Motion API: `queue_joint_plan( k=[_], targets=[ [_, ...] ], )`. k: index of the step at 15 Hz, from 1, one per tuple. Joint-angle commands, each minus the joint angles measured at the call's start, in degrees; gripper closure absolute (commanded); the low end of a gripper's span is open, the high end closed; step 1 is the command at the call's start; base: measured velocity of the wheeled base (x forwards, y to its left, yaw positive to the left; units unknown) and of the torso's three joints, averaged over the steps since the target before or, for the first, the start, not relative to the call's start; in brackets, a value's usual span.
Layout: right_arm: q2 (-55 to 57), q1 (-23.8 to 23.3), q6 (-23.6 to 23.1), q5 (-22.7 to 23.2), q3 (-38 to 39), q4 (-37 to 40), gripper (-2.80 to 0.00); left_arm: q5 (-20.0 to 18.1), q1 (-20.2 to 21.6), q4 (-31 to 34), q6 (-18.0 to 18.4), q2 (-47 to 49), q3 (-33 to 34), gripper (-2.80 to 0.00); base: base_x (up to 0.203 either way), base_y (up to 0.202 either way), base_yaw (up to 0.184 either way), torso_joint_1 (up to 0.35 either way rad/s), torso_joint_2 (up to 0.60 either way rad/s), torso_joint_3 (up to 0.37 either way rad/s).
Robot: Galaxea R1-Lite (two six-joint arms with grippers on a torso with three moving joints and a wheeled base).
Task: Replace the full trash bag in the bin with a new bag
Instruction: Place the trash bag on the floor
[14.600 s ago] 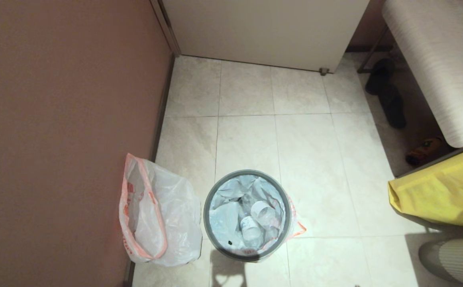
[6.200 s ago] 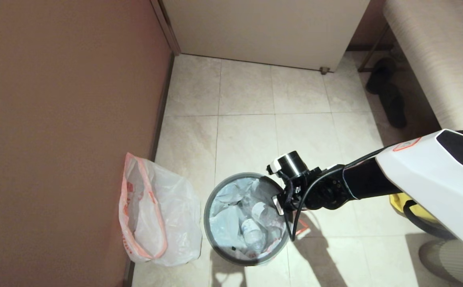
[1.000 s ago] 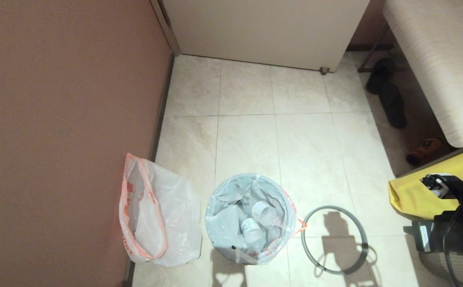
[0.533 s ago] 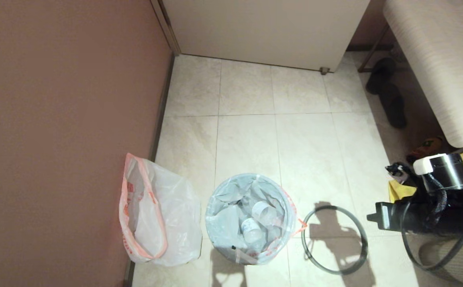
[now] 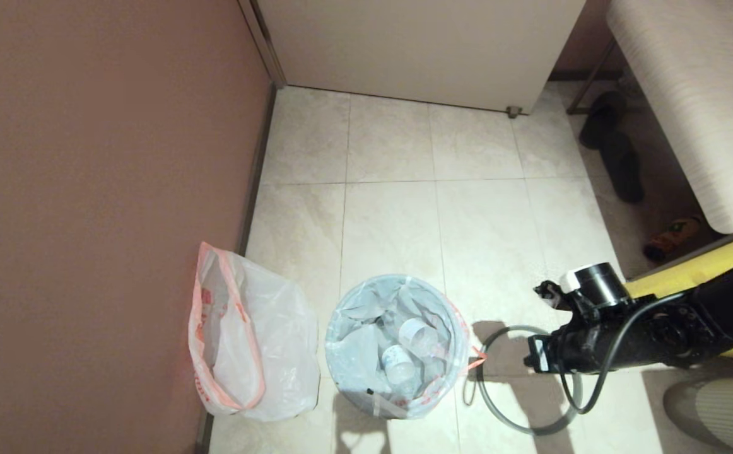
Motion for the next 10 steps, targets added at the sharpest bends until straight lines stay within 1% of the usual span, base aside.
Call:
queue_joint_plan(
  k=[1, 3, 4, 7, 10],
  targets=[
    [6.8, 0.7, -0.2, 0.1, -2.2, -0.1, 0.0, 0.0, 0.0, 0.0, 0.0, 0.0, 0.0, 0.0, 0.0, 0.0, 0.0, 0.0, 0.0, 0.0],
    [9.0, 0.9, -1.7, 0.9, -3.2, -0.3, 0.0, 0.0, 0.0, 0.0, 0.0, 0.0, 0.0, 0.0, 0.0, 0.0, 0.0, 0.0, 0.0, 0.0],
    [9.8, 1.1, -2.1, 1.2, -4.0, -0.4, -2.8, 0.0, 0.0, 0.0, 0.0, 0.0, 0.0, 0.0, 0.0, 0.0, 0.0, 0.0, 0.0, 0.0],
    [12.1, 2.0, -1.1, 2.3, -7.9, -0.4, -2.8, 0.0, 0.0, 0.0, 0.0, 0.0, 0.0, 0.0, 0.0, 0.0, 0.0, 0.0, 0.0, 0.0],
    [14.9, 2.3, 0.6, 1.0, -12.6, -0.8, -2.8, 0.0, 0.0, 0.0, 0.0, 0.0, 0.0, 0.0, 0.0, 0.0, 0.0, 0.0, 0.0, 0.0]
  ],
)
